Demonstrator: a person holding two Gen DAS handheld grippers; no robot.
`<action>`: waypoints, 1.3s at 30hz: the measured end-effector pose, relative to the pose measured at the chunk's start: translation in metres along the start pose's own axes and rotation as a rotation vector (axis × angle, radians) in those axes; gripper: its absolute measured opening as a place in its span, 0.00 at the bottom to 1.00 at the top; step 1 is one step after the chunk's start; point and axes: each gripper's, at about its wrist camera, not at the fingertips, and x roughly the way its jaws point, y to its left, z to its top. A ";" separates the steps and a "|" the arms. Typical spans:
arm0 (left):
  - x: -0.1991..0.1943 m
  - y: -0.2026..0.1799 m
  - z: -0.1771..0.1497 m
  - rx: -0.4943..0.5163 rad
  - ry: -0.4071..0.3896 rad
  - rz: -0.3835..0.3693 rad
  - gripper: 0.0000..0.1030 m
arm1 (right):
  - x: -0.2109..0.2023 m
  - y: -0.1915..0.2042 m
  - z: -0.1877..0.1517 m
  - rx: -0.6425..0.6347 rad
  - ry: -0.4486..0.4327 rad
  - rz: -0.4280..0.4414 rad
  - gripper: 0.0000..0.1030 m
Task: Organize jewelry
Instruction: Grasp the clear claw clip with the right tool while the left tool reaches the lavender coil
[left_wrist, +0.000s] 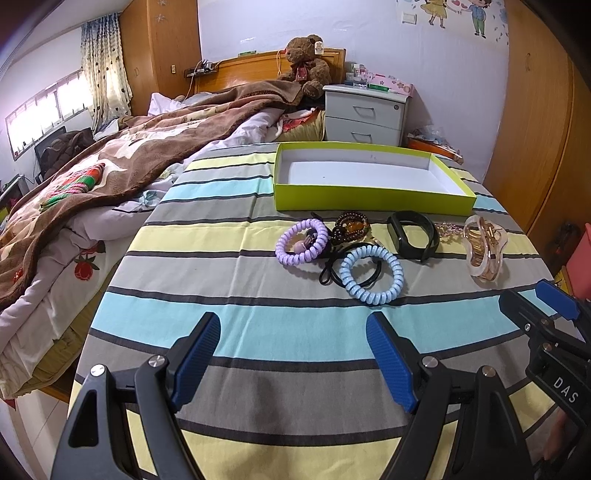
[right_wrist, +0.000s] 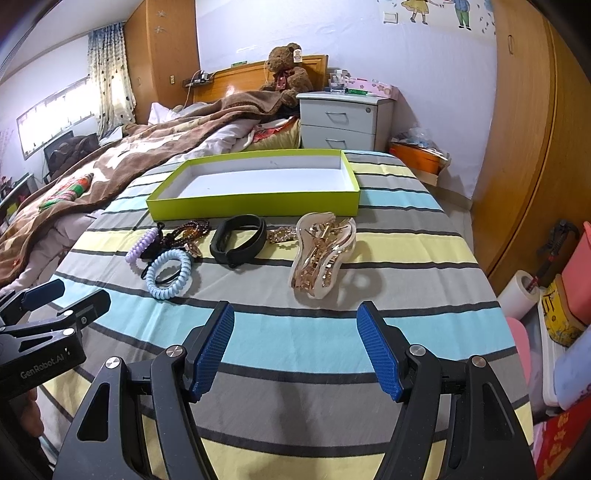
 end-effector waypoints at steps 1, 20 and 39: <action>0.001 0.001 0.001 -0.002 0.001 0.000 0.80 | 0.002 -0.002 0.001 0.003 0.001 -0.003 0.67; 0.036 0.038 0.025 -0.091 0.084 -0.097 0.76 | 0.046 -0.022 0.034 0.099 0.070 0.025 0.67; 0.060 0.052 0.049 -0.137 0.113 -0.233 0.73 | 0.073 -0.025 0.047 0.119 0.107 -0.028 0.33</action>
